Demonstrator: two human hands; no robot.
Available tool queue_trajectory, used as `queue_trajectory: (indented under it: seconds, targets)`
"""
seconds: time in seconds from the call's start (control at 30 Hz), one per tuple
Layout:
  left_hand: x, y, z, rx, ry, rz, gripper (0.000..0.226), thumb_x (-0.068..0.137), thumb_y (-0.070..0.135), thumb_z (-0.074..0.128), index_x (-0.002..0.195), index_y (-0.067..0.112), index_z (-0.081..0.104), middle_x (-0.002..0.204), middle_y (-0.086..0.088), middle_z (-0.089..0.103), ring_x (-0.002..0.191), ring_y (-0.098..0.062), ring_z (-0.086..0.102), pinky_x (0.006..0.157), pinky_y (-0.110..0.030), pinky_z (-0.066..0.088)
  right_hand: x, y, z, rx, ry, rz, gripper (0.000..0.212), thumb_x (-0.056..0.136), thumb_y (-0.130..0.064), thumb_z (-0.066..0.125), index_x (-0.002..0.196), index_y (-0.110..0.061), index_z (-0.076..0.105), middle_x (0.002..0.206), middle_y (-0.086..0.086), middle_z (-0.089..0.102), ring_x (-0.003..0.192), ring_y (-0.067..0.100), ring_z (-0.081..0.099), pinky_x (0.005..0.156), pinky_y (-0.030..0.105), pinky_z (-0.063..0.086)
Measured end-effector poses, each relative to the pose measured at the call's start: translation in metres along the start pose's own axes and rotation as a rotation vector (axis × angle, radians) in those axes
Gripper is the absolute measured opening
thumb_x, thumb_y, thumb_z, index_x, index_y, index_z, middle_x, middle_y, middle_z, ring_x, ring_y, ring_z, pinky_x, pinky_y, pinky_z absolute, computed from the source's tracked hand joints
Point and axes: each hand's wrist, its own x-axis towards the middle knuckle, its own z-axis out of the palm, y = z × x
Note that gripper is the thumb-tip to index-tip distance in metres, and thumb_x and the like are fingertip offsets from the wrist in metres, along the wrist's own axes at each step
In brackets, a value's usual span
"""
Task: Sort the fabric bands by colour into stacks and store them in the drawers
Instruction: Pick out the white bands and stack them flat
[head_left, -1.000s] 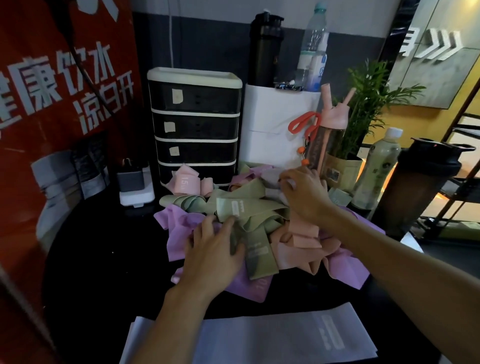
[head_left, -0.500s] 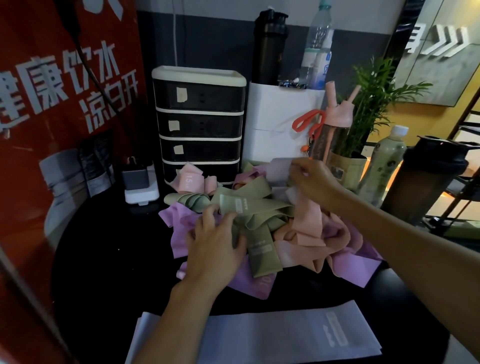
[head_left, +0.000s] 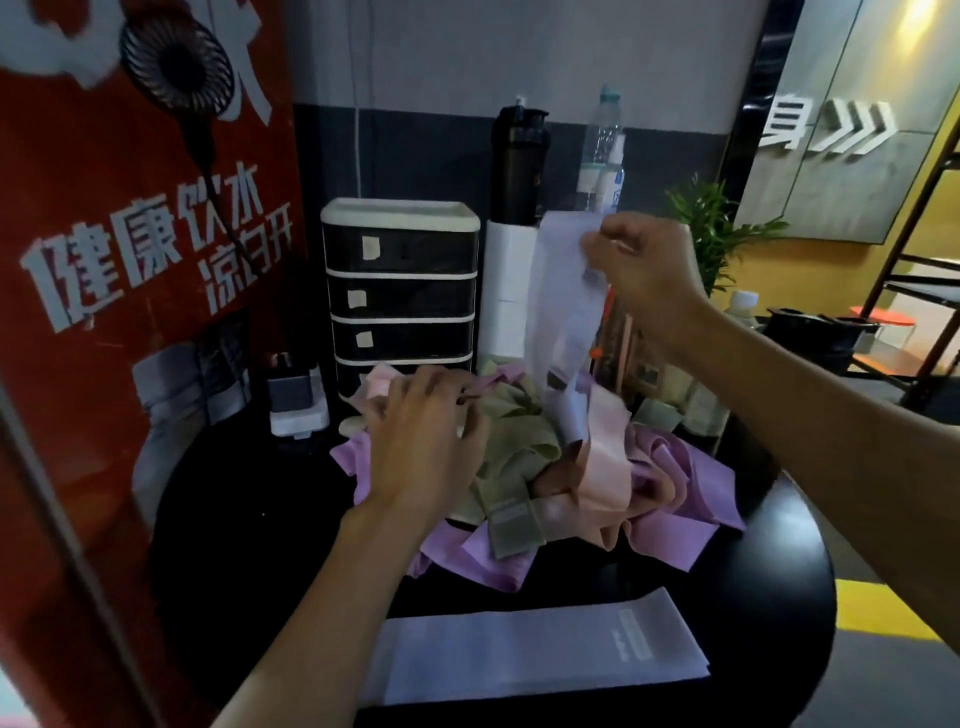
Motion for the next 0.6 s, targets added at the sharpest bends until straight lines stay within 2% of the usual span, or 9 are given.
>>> queue_trajectory:
  seconds: [0.07,0.13,0.2,0.27,0.33,0.43,0.47,0.53,0.6]
  targets:
    - [0.011,0.007,-0.012,-0.086,0.021,0.040,0.024,0.092,0.031,0.058,0.113,0.027,0.066,0.118,0.005,0.061,0.113,-0.023,0.054,0.100,-0.046,0.039,0.001,-0.018,-0.003,0.030,0.041,-0.046,0.020,0.089,-0.012,0.063,0.080,0.005,0.066,0.070,0.008,0.054,0.060,0.008,0.046,0.057,0.025,0.041]
    - [0.022,0.011,-0.019,-0.201,0.046,0.081,0.032,0.089,0.034,0.060,0.118,0.022,0.065,0.118,0.000,0.063,0.110,-0.025,0.058,0.096,-0.047,0.047,0.004,-0.034,-0.007,0.067,0.098,-0.070,0.016,0.088,-0.007,0.061,0.077,0.003,0.066,0.066,0.002,0.051,0.058,0.004,0.042,0.058,0.022,0.040]
    - [0.028,0.019,-0.025,-0.348,0.014,0.085,0.040,0.091,0.031,0.065,0.128,0.019,0.059,0.122,0.000,0.061,0.112,-0.020,0.057,0.096,-0.035,0.047,0.003,-0.048,-0.010,0.109,0.138,-0.078,0.012,0.087,-0.002,0.060,0.079,0.001,0.068,0.064,-0.002,0.049,0.059,0.004,0.041,0.060,0.023,0.042]
    - [0.031,0.030,-0.031,-0.478,-0.054,0.098,0.049,0.091,0.024,0.070,0.135,0.016,0.051,0.126,0.002,0.056,0.115,-0.016,0.054,0.095,-0.028,0.044,0.001,-0.056,-0.011,0.141,0.127,-0.068,0.009,0.086,0.001,0.060,0.087,0.004,0.068,0.069,0.004,0.053,0.064,0.009,0.045,0.062,0.027,0.045]
    - [0.034,0.039,-0.034,-0.576,-0.098,0.102,0.056,0.089,0.022,0.073,0.138,0.015,0.047,0.128,-0.001,0.056,0.120,-0.017,0.054,0.097,-0.031,0.046,-0.003,-0.062,-0.012,0.177,0.107,-0.058,0.011,0.087,0.002,0.060,0.093,0.008,0.067,0.075,0.013,0.058,0.067,0.015,0.048,0.063,0.031,0.046]
    - [0.038,0.048,-0.040,-0.691,-0.144,0.039,0.055,0.089,0.018,0.073,0.138,0.013,0.048,0.117,-0.005,0.067,0.108,-0.013,0.063,0.088,-0.031,0.055,-0.003,-0.068,-0.016,0.223,0.111,-0.033,0.008,0.087,0.002,0.060,0.091,0.005,0.066,0.078,0.025,0.062,0.068,0.018,0.051,0.063,0.035,0.048]
    - [0.038,0.051,-0.042,-0.721,-0.139,0.032,0.046,0.089,0.014,0.072,0.131,0.010,0.053,0.109,-0.004,0.071,0.100,-0.010,0.067,0.082,-0.027,0.056,-0.002,-0.069,-0.017,0.221,0.116,-0.020,0.007,0.087,0.002,0.060,0.090,0.002,0.066,0.076,0.024,0.061,0.068,0.017,0.050,0.063,0.035,0.049]
    - [0.039,0.052,-0.045,-0.780,-0.113,0.050,0.016,0.089,0.004,0.070,0.103,0.012,0.068,0.088,0.004,0.075,0.080,-0.002,0.070,0.069,-0.018,0.055,-0.002,-0.068,-0.018,0.185,0.134,-0.009,0.008,0.085,0.002,0.058,0.090,0.007,0.062,0.078,0.022,0.059,0.069,0.018,0.049,0.065,0.040,0.053]
    - [0.038,0.055,-0.051,-0.823,-0.093,0.067,0.023,0.090,-0.002,0.067,0.083,0.019,0.069,0.072,0.011,0.072,0.068,0.000,0.067,0.062,-0.015,0.052,-0.003,-0.064,-0.019,0.151,0.148,0.016,0.016,0.084,0.001,0.057,0.095,0.014,0.057,0.093,0.026,0.061,0.074,0.021,0.053,0.070,0.051,0.056]
